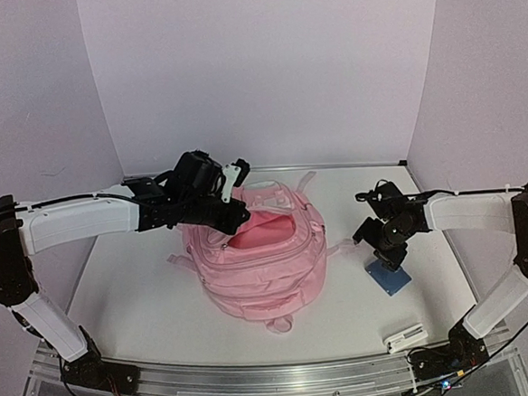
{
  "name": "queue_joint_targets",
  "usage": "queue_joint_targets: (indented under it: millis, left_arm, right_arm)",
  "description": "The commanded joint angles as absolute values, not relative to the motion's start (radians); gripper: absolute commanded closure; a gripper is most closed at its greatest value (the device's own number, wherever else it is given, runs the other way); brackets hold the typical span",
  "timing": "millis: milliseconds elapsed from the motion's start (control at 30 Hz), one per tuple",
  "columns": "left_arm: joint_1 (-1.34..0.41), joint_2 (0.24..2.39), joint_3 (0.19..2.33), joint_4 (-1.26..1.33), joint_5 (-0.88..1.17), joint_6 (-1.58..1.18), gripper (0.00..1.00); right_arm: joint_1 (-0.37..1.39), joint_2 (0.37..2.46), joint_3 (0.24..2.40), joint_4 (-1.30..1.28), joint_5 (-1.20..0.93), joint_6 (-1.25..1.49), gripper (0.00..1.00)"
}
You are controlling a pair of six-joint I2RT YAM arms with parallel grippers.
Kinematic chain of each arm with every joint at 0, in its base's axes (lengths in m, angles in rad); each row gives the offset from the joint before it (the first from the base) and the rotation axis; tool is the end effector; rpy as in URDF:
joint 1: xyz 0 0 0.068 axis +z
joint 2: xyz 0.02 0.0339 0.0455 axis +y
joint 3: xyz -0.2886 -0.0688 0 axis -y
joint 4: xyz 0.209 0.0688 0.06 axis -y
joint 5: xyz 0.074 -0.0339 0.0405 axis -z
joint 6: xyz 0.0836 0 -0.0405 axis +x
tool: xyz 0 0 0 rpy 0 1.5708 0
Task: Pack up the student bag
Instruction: Move the personal item to the center of the board.
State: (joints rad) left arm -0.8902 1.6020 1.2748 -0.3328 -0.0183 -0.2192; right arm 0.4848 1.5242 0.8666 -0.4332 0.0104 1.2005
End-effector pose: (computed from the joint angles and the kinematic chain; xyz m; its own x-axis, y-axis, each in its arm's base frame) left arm 0.2344 -0.2871 0.2950 -0.5436 0.3259 -0.7735 0.6657 0.7287 -0.1608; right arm 0.2494 0.1304 0.1817 -0.7145 0.6772 -0.1757 0.5645 0.7063 0.4271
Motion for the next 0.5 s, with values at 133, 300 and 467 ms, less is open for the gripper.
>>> queue_joint_targets:
  millis: [133,300,467]
  left_arm:
    - [-0.839,1.558,1.345,-0.263,-0.018,-0.302,1.0]
    - [-0.831,1.55,1.346,-0.274,-0.01,-0.312,1.0]
    - [-0.824,1.557,1.351,-0.278,-0.004,-0.313,1.0]
  right_arm:
    - [0.345,1.53,0.928,-0.548,0.07,0.858,0.04]
    - [0.277,1.526,0.88,-0.575,0.052,0.782,0.03]
    - [0.244,1.56,0.834,-0.565,-0.019,0.729,0.05]
